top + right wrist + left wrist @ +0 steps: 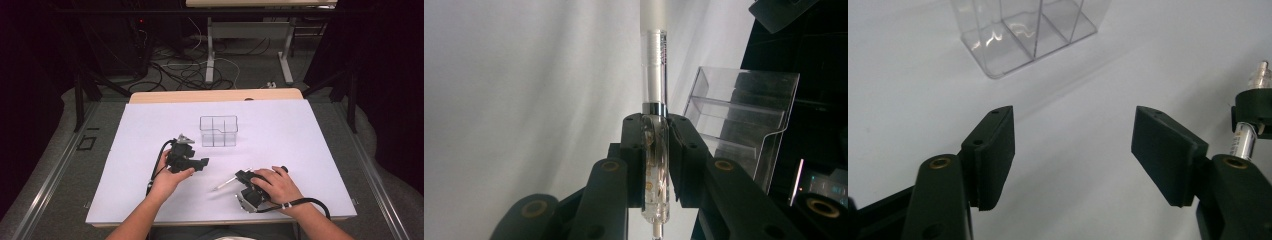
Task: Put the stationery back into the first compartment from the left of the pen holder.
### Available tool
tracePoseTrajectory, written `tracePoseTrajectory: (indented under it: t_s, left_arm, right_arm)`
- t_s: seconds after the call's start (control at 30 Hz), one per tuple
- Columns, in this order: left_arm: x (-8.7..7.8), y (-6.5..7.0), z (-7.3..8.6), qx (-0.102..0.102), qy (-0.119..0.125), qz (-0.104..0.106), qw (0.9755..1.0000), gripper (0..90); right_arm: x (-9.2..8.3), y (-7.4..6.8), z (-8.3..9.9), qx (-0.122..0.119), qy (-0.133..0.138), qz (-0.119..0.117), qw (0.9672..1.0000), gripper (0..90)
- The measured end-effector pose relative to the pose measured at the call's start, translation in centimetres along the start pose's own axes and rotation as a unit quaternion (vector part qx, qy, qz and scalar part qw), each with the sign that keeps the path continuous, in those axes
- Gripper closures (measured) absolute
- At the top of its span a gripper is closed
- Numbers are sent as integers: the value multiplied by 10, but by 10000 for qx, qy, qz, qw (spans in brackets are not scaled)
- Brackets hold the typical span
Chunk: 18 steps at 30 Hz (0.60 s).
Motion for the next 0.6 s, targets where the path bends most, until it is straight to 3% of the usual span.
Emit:
tracePoseTrajectory:
  t_s: [0.07, 0.2, 0.27, 0.3, 0.4, 0.43, 0.47, 0.5, 0.6]
  left_arm:
    - [-2, -4, -1, -13, 88, -66, 9999, 298]
    - [-3, -11, -1, -129, 160, -162, 9997, 282]
    - [-3, -14, 1, -283, 138, -132, 9994, 240]
    - [-4, -16, 1, -289, 124, -138, 9994, 222]
    - [-6, -20, 0, -370, 246, -194, 9988, 196]
    - [-7, -22, 0, -380, 289, -240, 9986, 184]
    - [-8, -24, -1, -347, 318, -306, 9984, 167]
    - [-9, -26, -1, -323, 343, -351, 9983, 160]
    - [-12, -32, 0, -380, 377, -460, 9975, 143]
  right_arm:
    - [0, 3, 0, -44, 32, 43, 10000, 787]
    - [-1, 6, 2, 106, -40, 146, 9998, 789]
    - [-1, 7, 3, 208, -10, 194, 9996, 790]
    - [-1, 8, 3, 275, 23, 335, 9991, 790]
    - [-1, 11, 5, 459, 30, 296, 9985, 790]
    - [0, 11, 6, 643, 83, 423, 9970, 790]
    - [-1, 12, 7, 769, 56, 307, 9965, 790]
    - [0, 13, 8, 1019, 167, 443, 9937, 790]
    - [1, 18, 12, 1437, 243, 452, 9883, 791]
Point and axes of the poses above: each handheld gripper's, and its own axes: x roughly forward along the jaws, z roughly out of its underside, y roughly to its right, the point moved 7 cm from there along x, roughly forward along the jaws, and after that the axes turned 1 degree about -z, right-handed, at the moved point
